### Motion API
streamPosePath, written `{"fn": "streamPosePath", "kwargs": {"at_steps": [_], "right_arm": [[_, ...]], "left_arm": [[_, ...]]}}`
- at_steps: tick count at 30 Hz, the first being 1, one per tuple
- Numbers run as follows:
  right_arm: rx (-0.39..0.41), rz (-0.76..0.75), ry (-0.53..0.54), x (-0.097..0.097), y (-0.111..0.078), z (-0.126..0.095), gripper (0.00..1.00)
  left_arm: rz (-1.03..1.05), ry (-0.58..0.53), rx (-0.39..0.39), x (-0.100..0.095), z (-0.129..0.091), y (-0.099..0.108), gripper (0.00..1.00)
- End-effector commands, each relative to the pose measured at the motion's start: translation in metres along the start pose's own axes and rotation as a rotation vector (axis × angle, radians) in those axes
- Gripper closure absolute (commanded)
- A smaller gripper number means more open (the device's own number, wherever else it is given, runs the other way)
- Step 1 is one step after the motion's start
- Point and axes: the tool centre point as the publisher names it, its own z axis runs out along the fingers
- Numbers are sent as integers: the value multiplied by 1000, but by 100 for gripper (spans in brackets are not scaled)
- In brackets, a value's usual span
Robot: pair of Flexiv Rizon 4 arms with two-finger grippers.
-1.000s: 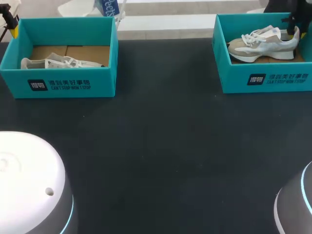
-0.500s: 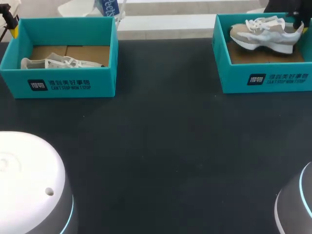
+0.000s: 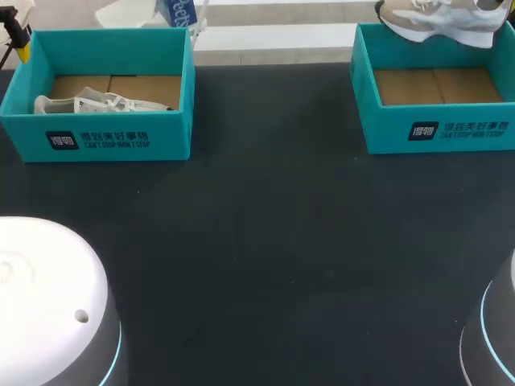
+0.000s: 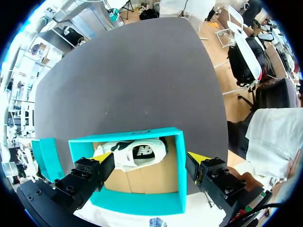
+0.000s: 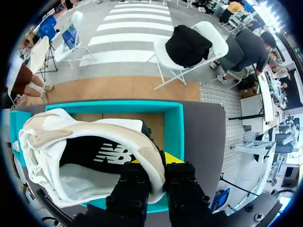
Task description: Take the shoe out of the shoebox, open the shoe tongue, remove and reinsert the insole, then place the shoe into the shoebox
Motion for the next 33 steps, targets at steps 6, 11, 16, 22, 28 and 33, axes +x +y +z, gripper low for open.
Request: {"fn": "streamPosePath", "kwargs": {"at_steps": [6, 11, 16, 22, 28, 33], "right_arm": [[-72, 11, -24, 5, -39, -67, 100], [-72, 11, -24, 5, -39, -67, 100], [-71, -38, -100, 21, -54, -78, 100], [-77, -49, -140, 53, -93, -100, 100], [-70, -52, -133, 96, -137, -126, 100], [-71, -31, -130, 137, -166, -143, 100]], "left_arm": [[0, 3, -2, 0, 0, -1, 0], [0, 3, -2, 0, 0, -1, 0], [0, 3, -2, 0, 0, -1, 0], [0, 3, -2, 0, 0, -1, 0], [0, 3, -2, 0, 0, -1, 0], [0, 3, -2, 0, 0, -1, 0]]}}
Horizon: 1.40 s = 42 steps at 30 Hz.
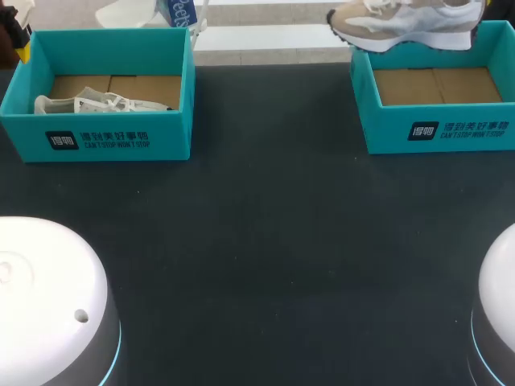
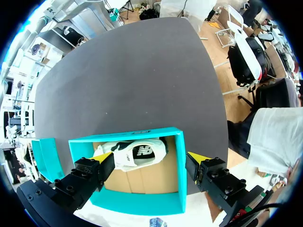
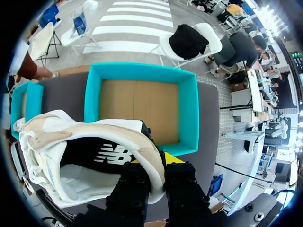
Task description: Take the shoe out of the shoebox, open the shoe tongue, remove and reinsert the insole, then place the shoe into the shoebox
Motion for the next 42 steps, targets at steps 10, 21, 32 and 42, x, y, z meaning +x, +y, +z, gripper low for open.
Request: {"fn": "streamPosePath", "kwargs": {"at_steps": [10, 21, 32, 42], "right_arm": [[-132, -3, -40, 30, -45, -20, 100], [-132, -3, -40, 30, -45, -20, 100], [-88, 37, -27, 95, -100, -12, 100], [-79, 96, -101, 165, -173, -43, 100]], "left_arm": [[0, 3, -2, 0, 0, -1, 0], [0, 3, -2, 0, 0, -1, 0], [0, 3, -2, 0, 0, -1, 0], [0, 3, -2, 0, 0, -1, 0]]}}
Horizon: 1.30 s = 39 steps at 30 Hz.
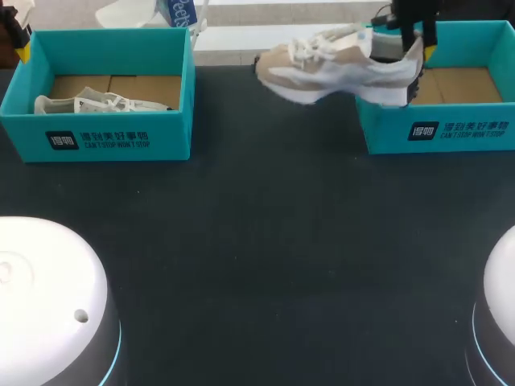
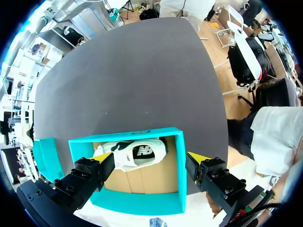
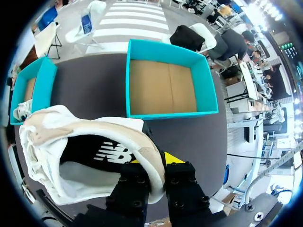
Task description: Take the shoe out of the shoebox, open the shoe tongue, remove and reinsert the insole, then place the shoe into the shoebox
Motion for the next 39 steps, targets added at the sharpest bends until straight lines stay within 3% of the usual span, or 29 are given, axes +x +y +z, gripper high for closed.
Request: {"fn": "streamPosePath", "kwargs": {"at_steps": [1, 7, 8, 12, 19, 25, 39], "right_arm": [[-29, 18, -51, 26, -39, -18, 100], [-17, 55, -44, 54, -80, -29, 100], [-15, 75, -37, 64, -95, -32, 100], [2, 83, -18, 83, -125, -30, 100], [21, 72, -22, 95, -161, -20, 100], [34, 29, -9, 112, -186, 1, 100], [37, 7, -12, 153, -216, 59, 100]], "left_arm": [[0, 3, -2, 0, 0, -1, 0], [0, 3, -2, 0, 0, -1, 0], [0, 3, -2, 0, 0, -1, 0], [0, 3, -2, 0, 0, -1, 0], [0, 3, -2, 0, 0, -1, 0], [0, 3, -2, 0, 0, -1, 0], [0, 3, -2, 0, 0, -1, 0]]}}
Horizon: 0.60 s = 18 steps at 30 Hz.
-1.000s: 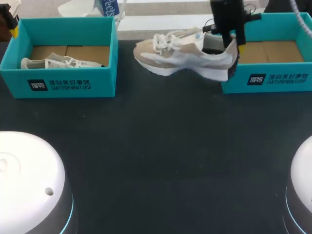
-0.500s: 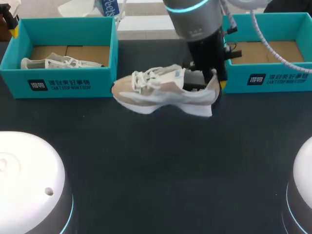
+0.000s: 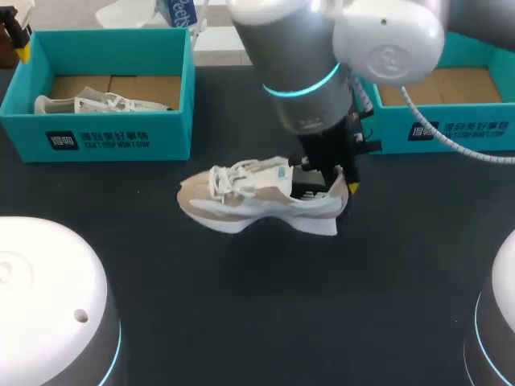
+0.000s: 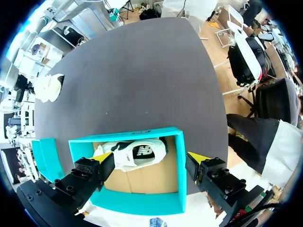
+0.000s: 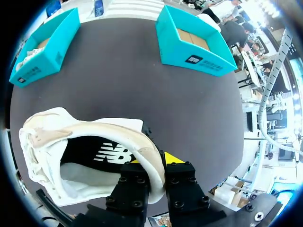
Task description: Take the shoe out of the shoebox, open the shoe tongue, remove and reinsert the insole, then place the shoe into the shoebox
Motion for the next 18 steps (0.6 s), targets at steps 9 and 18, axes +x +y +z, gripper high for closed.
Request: {"fn": "streamPosePath", "kwargs": {"at_steps": [9, 18], "right_arm": [[8, -21, -22, 23, -19, 56, 100], [-33, -111, -69, 23, -6, 82, 100]], "left_arm": [[0, 3, -1, 0, 0, -1, 0], [0, 3, -1, 0, 0, -1, 0]]}}
